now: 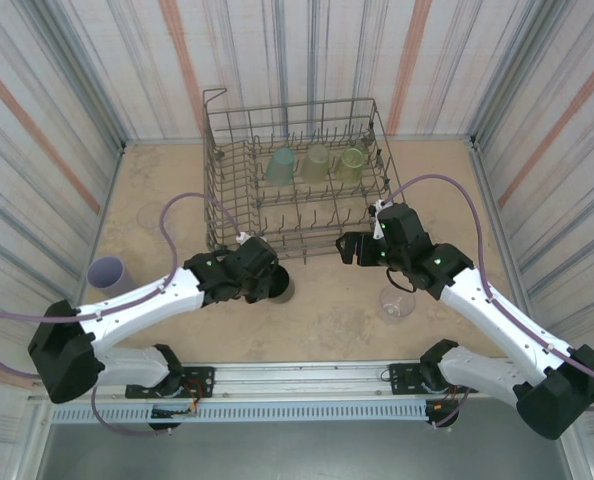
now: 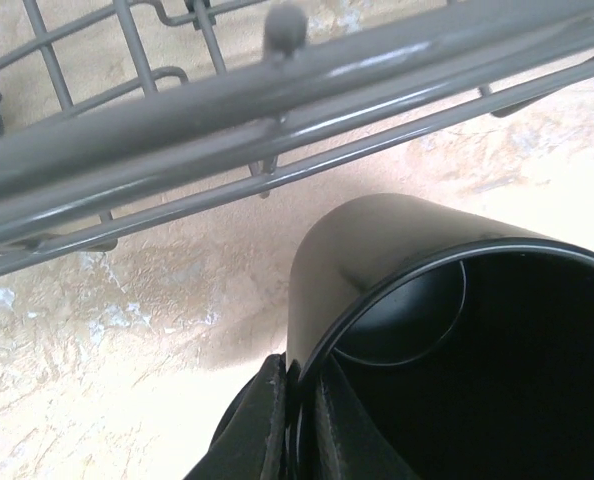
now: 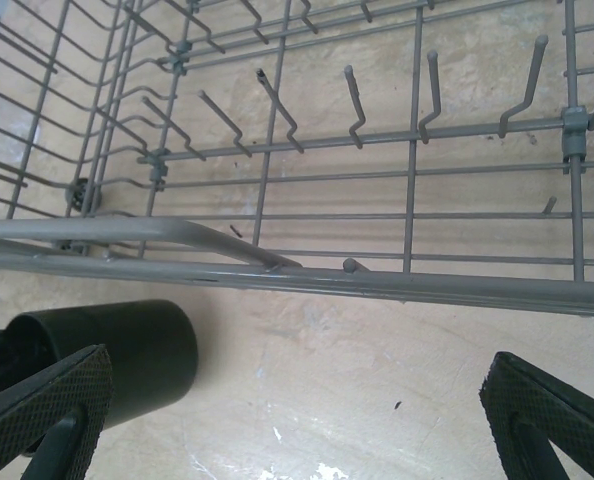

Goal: Load the cups into the dish rack

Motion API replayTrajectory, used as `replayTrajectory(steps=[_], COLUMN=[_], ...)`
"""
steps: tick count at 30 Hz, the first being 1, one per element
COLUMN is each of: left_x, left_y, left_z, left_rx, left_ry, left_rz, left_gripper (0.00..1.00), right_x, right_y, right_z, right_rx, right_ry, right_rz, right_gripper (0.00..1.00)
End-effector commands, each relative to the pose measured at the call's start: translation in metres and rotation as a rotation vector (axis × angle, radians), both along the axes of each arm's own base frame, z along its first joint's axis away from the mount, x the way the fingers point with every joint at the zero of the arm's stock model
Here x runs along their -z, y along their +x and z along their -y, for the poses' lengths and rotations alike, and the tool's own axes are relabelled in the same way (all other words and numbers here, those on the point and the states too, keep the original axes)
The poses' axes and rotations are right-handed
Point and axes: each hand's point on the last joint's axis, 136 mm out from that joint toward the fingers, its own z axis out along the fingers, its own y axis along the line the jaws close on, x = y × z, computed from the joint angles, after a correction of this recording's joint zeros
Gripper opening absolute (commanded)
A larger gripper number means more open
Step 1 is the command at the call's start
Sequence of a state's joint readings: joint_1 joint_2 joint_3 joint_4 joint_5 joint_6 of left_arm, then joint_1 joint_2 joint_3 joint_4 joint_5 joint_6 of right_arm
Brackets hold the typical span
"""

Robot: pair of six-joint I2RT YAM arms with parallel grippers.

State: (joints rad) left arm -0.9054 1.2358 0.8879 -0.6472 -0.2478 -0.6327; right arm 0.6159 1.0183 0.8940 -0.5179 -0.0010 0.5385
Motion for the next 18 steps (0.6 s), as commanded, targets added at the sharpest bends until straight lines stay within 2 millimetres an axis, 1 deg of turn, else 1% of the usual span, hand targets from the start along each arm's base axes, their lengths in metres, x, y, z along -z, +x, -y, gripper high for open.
replayTrajectory(steps=[1,7,10,13,18], left_x=[-0.044,-0.069,-0.082,-0.097,-0.120], left_y=[0.004,0.003,0.004,0.004,0.003], left_z=[0.012,0.014,0.019,0.028,0.031], left_rx=[-0.001,0.015,0.033,0.068,0.093], left_ry=[-0.116,-0.152,-0.187,-0.214,-0.224], left_rz=[0.064,0.085,0.103,0.109,0.120], left_gripper=[0.00,0.00,0.00,0.00,0.00], right_x=[-0.016,-0.018,-0.018,-0.022,-0.025], right_y=[-0.002,-0.001,-0.001,0.003,0.008], right_z=[-0.002,-0.004,-0.005,-0.010,-0.014], right_rx=[-0.025,-0.029,-0.027,-0.039,-0.044], right_ry=[0.010,0.021,0.028,0.061,0.078], right_rz=[0.034,0.040,0.038,0.035,0.040], right_gripper=[0.99,0.99,0.99,0.99,0.99])
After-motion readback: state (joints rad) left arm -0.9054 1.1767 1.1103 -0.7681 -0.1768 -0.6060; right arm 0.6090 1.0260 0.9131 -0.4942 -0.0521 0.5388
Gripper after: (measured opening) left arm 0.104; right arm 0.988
